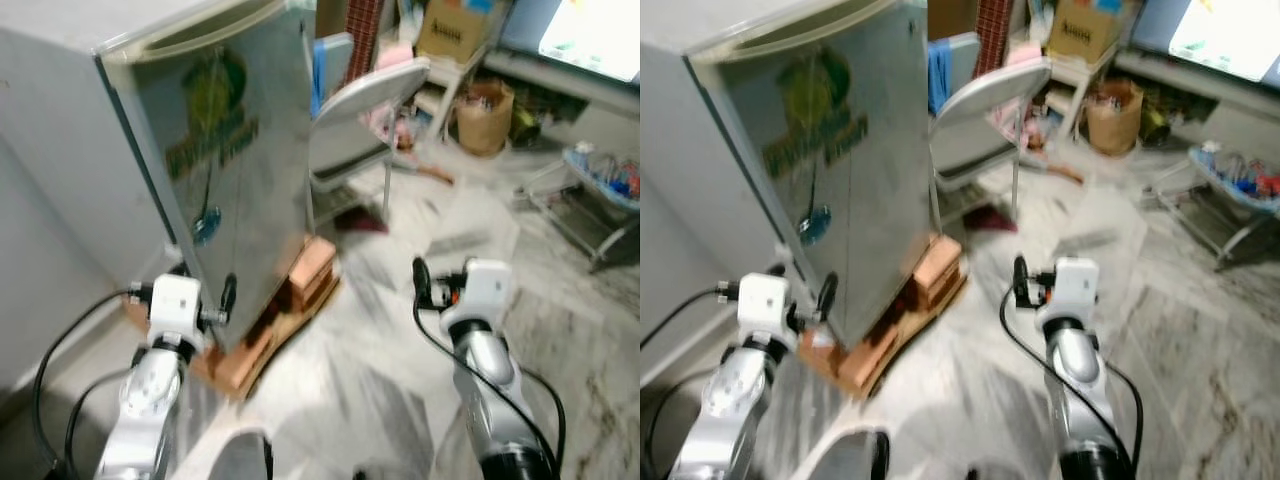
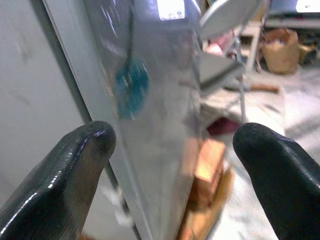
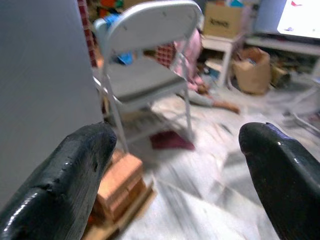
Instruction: Restocking fridge
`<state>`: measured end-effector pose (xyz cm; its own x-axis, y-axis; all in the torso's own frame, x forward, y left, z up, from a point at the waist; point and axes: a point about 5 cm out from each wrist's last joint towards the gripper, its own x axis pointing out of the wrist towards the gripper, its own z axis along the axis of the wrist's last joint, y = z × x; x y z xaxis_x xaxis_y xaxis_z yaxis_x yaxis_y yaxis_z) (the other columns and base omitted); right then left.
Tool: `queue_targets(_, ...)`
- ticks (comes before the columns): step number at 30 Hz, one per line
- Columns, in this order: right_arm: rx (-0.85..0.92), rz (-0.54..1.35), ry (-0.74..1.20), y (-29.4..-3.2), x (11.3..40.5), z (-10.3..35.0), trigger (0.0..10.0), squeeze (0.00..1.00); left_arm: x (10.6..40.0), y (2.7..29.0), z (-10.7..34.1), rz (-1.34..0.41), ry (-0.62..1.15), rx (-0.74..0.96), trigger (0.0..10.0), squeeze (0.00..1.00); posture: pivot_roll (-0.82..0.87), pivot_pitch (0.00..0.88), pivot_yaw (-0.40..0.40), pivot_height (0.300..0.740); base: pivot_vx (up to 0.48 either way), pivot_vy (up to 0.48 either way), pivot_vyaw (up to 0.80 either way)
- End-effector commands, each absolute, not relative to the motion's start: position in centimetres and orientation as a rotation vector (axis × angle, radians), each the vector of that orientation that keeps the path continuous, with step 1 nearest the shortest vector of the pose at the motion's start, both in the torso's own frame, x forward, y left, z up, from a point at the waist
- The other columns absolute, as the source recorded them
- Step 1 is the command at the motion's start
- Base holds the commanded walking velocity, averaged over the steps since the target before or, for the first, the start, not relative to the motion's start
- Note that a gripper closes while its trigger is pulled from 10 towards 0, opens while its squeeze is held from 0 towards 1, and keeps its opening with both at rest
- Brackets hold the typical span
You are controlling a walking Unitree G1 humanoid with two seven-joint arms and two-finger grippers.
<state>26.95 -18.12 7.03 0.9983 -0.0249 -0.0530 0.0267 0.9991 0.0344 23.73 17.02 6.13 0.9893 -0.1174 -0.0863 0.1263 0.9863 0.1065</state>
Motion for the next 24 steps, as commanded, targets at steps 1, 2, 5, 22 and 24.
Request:
queue_targets(1,0.032,-0.038,0.057,-18.43,26.84,7.00,10.0,0.00,23.48,16.89,5.89,-0.131,0.096,0.120,10.0,0.00,0.11,0.069,-0.055,0.740,0.000,0.480,0.00)
queue_targets(2,0.031,-0.037,0.058,-18.41,26.84,6.99,10.0,0.00,23.44,16.86,5.93,-0.131,0.092,0.119,10.0,0.00,0.11,0.071,-0.056,0.740,0.000,0.480,0.00)
queue_targets(5,0.030,-0.036,0.058,-18.39,26.85,6.98,10.0,0.00,23.41,16.88,6.04,-0.127,0.084,0.126,10.0,0.00,0.11,0.072,-0.057,0.740,0.000,0.160,0.00)
queue_targets(22,0.023,-0.056,0.061,-18.70,26.98,7.09,10.0,0.00,23.88,16.48,6.71,-0.160,0.048,0.128,10.0,0.00,0.11,0.077,-0.060,0.740,0.000,0.000,0.00)
queue_targets(24,0.023,-0.057,0.062,-18.74,27.05,7.11,10.0,0.00,23.95,16.39,6.78,-0.167,0.044,0.126,10.0,0.00,0.11,0.077,-0.062,0.740,0.129,0.000,-0.72)
